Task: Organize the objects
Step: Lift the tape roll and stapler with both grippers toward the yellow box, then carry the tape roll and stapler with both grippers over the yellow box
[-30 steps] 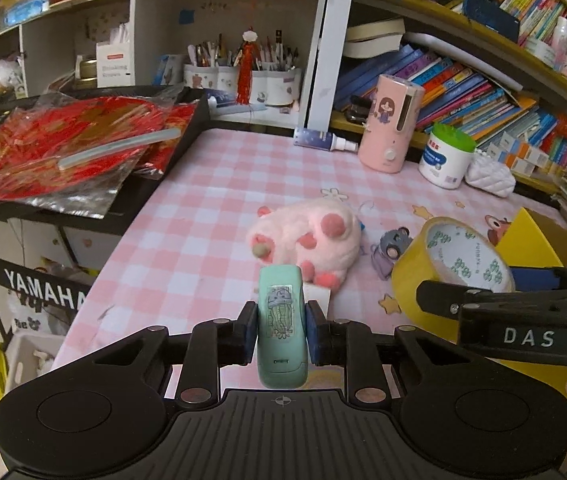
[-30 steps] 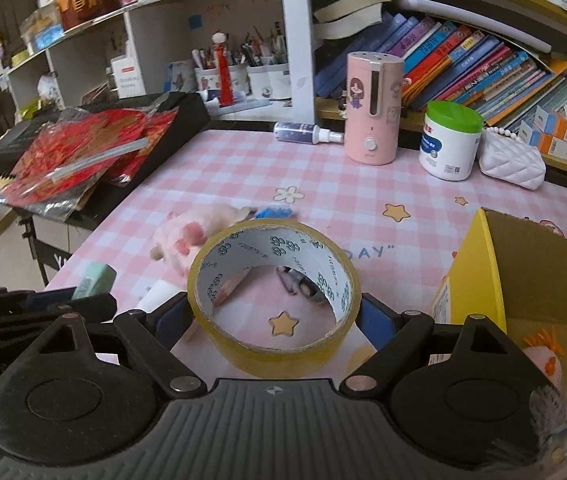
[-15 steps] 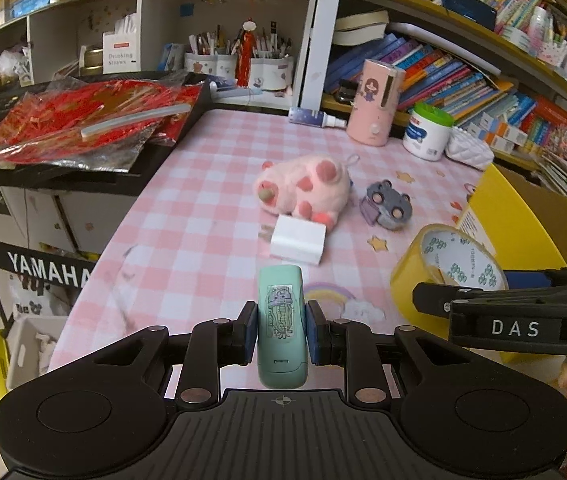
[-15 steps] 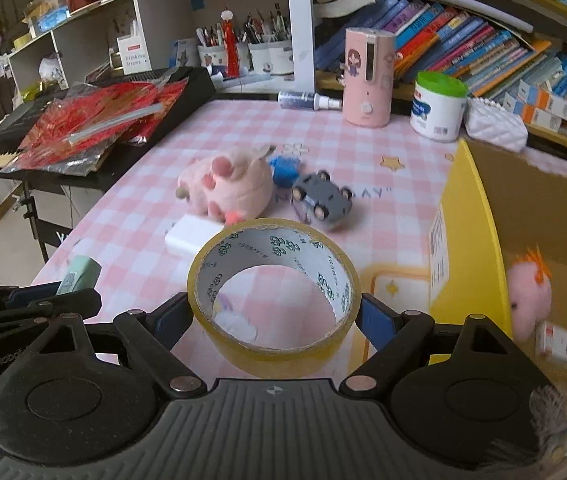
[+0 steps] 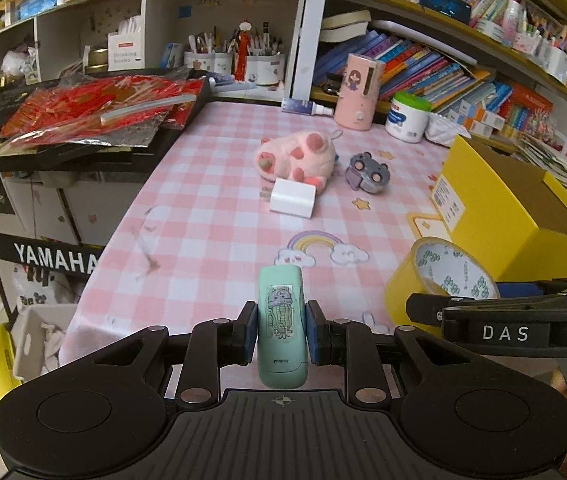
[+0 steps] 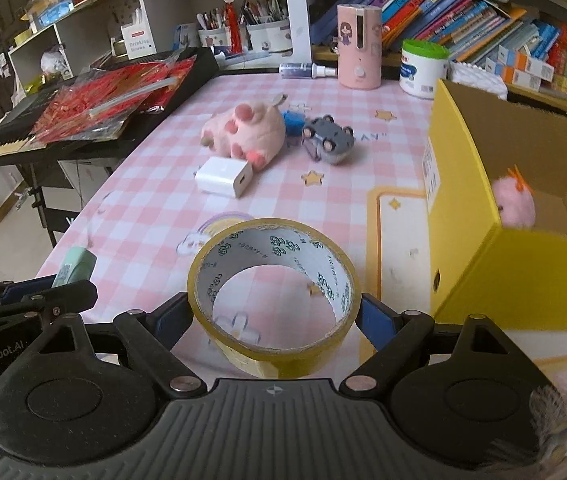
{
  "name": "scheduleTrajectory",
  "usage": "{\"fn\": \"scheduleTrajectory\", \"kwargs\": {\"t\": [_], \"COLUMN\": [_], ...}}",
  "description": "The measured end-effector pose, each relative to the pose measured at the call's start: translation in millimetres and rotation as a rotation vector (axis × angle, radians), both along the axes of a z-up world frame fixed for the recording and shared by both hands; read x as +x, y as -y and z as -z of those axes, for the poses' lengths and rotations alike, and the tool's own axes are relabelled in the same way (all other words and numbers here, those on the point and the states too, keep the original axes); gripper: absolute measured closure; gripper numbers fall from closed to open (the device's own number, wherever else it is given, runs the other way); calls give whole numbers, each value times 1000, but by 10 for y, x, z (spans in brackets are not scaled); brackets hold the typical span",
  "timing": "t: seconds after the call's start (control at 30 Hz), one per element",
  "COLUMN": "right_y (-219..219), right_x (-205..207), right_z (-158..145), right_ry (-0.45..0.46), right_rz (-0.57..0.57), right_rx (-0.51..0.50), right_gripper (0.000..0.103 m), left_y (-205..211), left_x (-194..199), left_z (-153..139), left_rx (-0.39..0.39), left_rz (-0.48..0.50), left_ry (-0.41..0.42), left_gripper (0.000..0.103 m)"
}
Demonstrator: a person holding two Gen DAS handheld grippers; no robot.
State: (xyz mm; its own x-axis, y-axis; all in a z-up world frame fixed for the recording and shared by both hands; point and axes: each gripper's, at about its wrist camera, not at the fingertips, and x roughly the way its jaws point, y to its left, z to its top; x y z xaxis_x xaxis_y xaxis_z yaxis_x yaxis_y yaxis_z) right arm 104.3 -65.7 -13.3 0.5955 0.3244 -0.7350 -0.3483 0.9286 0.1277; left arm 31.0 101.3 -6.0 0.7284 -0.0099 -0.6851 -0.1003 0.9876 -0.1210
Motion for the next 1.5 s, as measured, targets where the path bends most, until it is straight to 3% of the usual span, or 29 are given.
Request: {"fn": "scheduleTrajectory", "kwargs": {"t": [0.7, 1.23, 1.5], "right_y": [437, 1127, 1408], "right_x": [-743, -1045, -1139], "right_z": [147, 177, 174], "right_ry": [-60, -78, -86], "right_rz": [144, 384, 467], "right_rx": [40, 31, 21], "right_gripper": [16, 16, 16], "left_y": [366, 991, 1251], "left_x": [-464, -354, -284], "left_z": [58, 97, 106], "left_rx": [27, 13, 5], "left_rz": [164, 407, 481], "left_ry": [-23, -20, -18], "left_gripper": [80, 80, 80]}}
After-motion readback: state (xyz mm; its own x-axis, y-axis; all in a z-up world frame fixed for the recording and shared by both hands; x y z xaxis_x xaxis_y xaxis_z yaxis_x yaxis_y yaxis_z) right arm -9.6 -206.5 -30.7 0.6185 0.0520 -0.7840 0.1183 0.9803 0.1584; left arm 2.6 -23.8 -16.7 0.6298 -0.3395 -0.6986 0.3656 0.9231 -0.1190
